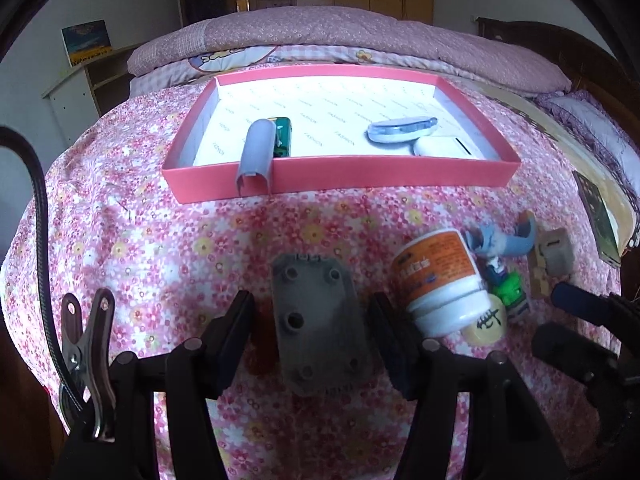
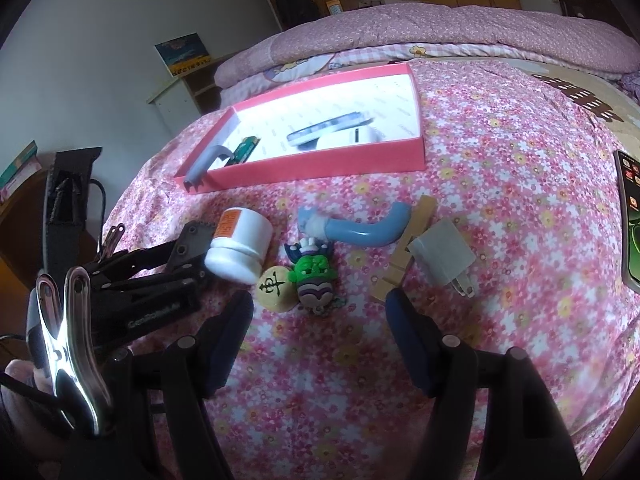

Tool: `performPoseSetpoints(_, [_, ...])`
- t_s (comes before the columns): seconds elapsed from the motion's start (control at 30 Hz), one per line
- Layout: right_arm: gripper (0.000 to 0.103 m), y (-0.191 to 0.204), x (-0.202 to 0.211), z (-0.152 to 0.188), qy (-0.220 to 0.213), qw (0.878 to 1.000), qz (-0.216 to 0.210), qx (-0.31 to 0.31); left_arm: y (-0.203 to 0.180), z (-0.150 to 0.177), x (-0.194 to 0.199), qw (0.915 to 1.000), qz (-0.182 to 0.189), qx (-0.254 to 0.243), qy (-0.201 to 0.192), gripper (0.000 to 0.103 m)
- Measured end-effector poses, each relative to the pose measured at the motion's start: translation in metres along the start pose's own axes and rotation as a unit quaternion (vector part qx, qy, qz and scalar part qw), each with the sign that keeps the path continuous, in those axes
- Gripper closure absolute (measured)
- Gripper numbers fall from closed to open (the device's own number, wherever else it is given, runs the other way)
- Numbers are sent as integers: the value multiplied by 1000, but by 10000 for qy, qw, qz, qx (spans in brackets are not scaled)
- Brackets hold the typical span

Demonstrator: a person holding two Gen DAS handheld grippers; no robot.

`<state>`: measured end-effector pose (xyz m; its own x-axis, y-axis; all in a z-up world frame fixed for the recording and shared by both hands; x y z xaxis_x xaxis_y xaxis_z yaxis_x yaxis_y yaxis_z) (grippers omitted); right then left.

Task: Organize rigid objects
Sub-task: 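Grasp grey perforated plate with left tool while right tool grasps orange-labelled jar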

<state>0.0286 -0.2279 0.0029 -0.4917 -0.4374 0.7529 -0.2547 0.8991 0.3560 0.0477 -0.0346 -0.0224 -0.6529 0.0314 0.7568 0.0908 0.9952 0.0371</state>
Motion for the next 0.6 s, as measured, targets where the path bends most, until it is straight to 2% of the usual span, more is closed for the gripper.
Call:
performPoseSetpoints(0.13, [33,6,3,-4,-37,10000,-73,35,0,0,0,10000,19,-61,-32,42])
performPoseSetpoints(0.17, [33,8,4,-6,-41,9999,-101,57,0,0,1,9999,60,-90,-36,52])
performPoseSetpoints(0.2, [33,11,4,-7,-37,9999,-134,87,0,0,3,9999,87,-107,-35,57])
performPoseSetpoints(0.23, [33,14,3,-8,-25,9998,-165,126,1,0,5,9999,73,-131,-35,69])
performPoseSetpoints(0.27, [33,17,2,-9,-3,9997,-194,168,2,0,6,9999,54,-158,-30,73])
performPoseSetpoints(0.6, [37,53,-26,-23,291,9968,-557,491,26,4,7,9992,315,212,111,74])
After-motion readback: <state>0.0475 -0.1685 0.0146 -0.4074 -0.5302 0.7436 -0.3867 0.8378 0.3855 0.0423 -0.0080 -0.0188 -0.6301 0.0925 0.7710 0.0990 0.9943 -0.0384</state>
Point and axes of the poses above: each gripper's, at about its wrist camera, not at the fingertips, and x roughly against the way its jaws point, y to its left, z to its underside, the point moved 5 cm from there along -x, roughly the way its jaws point, and after that the axes turned 1 degree about y, right-handed, at the moved point
